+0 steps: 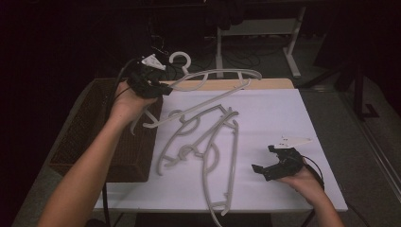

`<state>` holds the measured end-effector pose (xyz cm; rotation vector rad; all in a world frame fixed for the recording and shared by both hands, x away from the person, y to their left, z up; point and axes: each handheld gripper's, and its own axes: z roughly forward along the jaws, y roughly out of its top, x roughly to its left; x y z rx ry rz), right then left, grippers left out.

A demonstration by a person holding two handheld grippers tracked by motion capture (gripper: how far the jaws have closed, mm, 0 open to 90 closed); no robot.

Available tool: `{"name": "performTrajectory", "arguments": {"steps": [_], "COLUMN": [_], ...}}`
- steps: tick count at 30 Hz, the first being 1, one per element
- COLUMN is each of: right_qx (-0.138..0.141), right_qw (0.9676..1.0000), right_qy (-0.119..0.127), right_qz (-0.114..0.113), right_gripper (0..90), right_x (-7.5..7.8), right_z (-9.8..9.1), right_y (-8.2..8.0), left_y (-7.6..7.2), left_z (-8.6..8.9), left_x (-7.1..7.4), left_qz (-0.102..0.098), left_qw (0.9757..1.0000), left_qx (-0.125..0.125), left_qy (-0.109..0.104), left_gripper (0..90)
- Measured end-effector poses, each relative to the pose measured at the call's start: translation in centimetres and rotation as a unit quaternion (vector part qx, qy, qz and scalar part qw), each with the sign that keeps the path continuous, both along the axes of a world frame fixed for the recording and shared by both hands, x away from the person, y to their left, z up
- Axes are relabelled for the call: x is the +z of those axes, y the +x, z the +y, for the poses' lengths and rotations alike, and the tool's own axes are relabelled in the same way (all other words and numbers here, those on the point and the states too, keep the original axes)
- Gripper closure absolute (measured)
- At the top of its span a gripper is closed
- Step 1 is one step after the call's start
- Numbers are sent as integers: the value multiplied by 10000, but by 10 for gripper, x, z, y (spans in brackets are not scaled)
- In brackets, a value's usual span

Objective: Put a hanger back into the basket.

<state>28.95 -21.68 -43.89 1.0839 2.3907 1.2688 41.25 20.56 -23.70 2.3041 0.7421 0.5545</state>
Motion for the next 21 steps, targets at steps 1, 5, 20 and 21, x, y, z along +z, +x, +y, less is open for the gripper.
{"name": "performTrajectory", "arguments": {"steps": [1, 5, 20, 21], "right_qx": [-18, -47, -140, -144], "right_qw": [10000, 10000, 9999, 9999], "right_qy": [16, -27, -7, -4], "right_qz": [-31, -27, -49, -54], "right_gripper": [0, 0, 0, 0], "right_x": [0, -1, 0, 0], "right_z": [0, 0, -3, -3], "right_y": [1, 2, 3, 3], "left_y": [0, -2, -16, -17], "left_z": [6, 35, 142, 148], "left_x": [1, 3, -17, -19], "left_qz": [-30, -101, -144, -129], "left_qw": [10000, 9998, 9941, 9935], "left_qx": [34, 180, 1063, 1124], "left_qy": [2, 17, 133, 147], "left_gripper": [822, 822, 822, 822]}}
